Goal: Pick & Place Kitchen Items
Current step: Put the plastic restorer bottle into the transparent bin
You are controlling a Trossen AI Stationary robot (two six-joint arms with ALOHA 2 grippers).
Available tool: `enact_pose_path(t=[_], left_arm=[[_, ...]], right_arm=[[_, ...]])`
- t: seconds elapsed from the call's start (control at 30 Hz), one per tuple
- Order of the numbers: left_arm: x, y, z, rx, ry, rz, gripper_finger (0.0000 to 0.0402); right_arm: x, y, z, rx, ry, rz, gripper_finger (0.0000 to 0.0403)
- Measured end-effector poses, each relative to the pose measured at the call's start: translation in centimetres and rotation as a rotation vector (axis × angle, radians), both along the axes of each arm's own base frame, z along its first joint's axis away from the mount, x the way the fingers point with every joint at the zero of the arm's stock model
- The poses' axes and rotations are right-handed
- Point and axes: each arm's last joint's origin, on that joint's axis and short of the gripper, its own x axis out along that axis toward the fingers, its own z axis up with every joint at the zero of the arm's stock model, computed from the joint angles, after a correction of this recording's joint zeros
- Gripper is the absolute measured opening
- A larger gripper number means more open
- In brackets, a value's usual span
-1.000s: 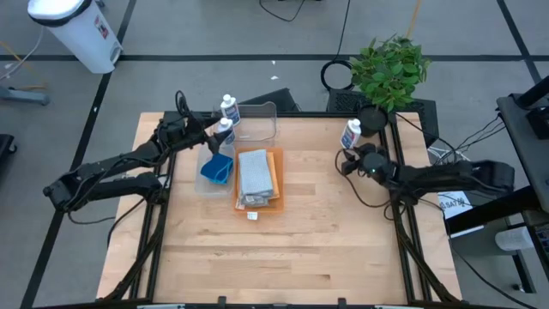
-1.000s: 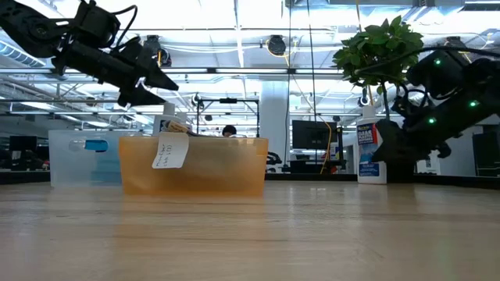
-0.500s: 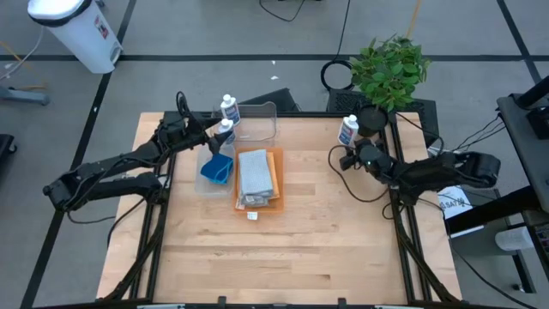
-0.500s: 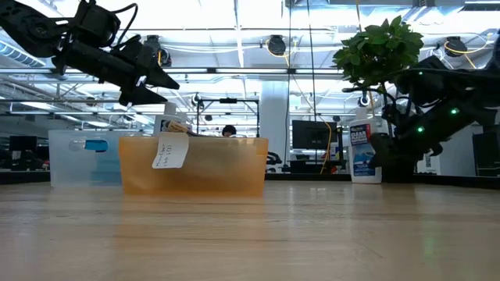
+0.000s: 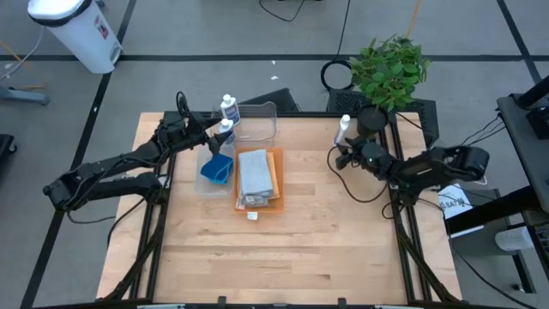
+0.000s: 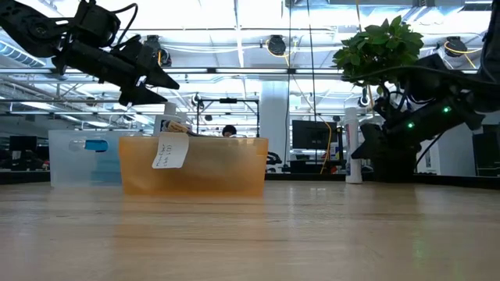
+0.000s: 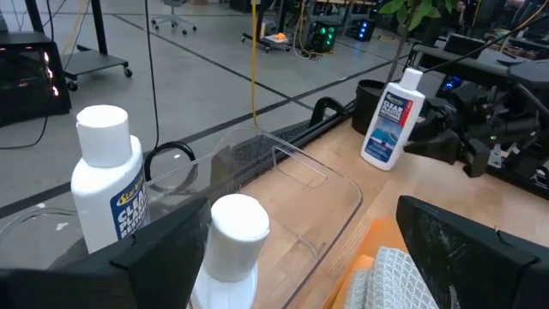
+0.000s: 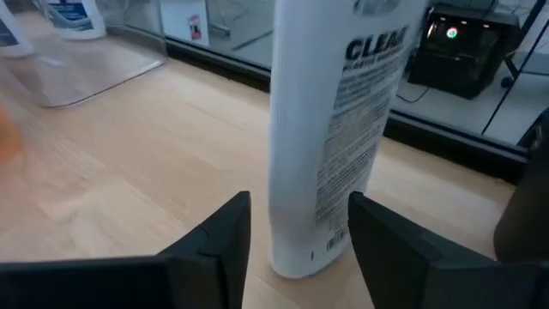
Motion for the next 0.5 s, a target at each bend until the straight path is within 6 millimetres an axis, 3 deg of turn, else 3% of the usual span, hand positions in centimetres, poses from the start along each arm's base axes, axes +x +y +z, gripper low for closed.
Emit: enact_pose_path(t=[0.5], left_arm=[[0.0, 0.01, 0.01, -0.004, -0.002, 0.0, 0.0374]], right_arm=[[0.06, -0.25, -0.3, 0.007, -0.013, -0.1, 0.0108]])
